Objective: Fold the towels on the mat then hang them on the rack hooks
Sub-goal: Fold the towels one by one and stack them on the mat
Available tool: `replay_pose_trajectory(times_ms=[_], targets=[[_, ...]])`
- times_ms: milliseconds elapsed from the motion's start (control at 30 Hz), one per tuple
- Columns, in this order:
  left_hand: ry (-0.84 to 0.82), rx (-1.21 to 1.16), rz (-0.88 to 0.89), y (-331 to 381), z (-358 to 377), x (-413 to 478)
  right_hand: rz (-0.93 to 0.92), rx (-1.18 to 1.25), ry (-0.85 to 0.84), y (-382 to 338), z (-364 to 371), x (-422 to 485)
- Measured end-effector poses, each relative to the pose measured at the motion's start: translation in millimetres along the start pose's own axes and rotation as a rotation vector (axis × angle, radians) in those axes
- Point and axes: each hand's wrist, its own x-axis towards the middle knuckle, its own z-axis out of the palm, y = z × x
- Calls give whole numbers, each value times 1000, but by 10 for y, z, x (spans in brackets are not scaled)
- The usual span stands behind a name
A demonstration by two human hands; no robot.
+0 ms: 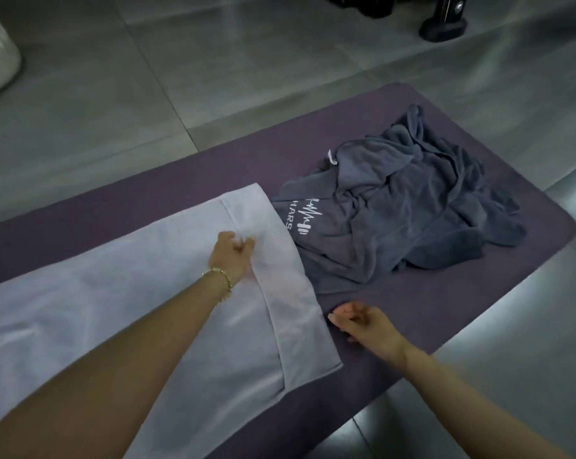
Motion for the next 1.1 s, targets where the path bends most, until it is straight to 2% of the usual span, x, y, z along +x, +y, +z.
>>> replay_pose_trajectory(times_ms=[67,133,200,300,333,467,633,767,833,900,967,1100], targets=[[38,-13,62,-195,77,-230,19,22,60,38,77,3],[81,52,224,-358,117,-510,-22,-46,118,52,147,-4],[48,188,367,-535,133,-833,-40,-189,125,36,255,-57],[-34,410,456,-862,144,-1206,-24,-360,114,22,513,-196],[-63,449,464,-966,143,-1271,-30,-327,155,29,606,-233],[-108,541,505,-1189,142,-1363,-137,101,322,28,774,-364],[-141,711,479,-1176,273,-1511,-150,113,435,247,357,-377],[-164,768,432,-1187,315,-1597,-72,-144,399,347,337,-349],[-206,731,447,-1189,226,-1612,-147,-319,455,288,367,-338],[-233,673,464,-1195,32,-1621,-301,-492,487,186,411,-328],[-243,613,426,-1224,-245,-1598,-415,-632,404,38,521,-332],[-230,531,225,-1249,-1008,-1685,-514,-836,138,-274,1010,-317]])
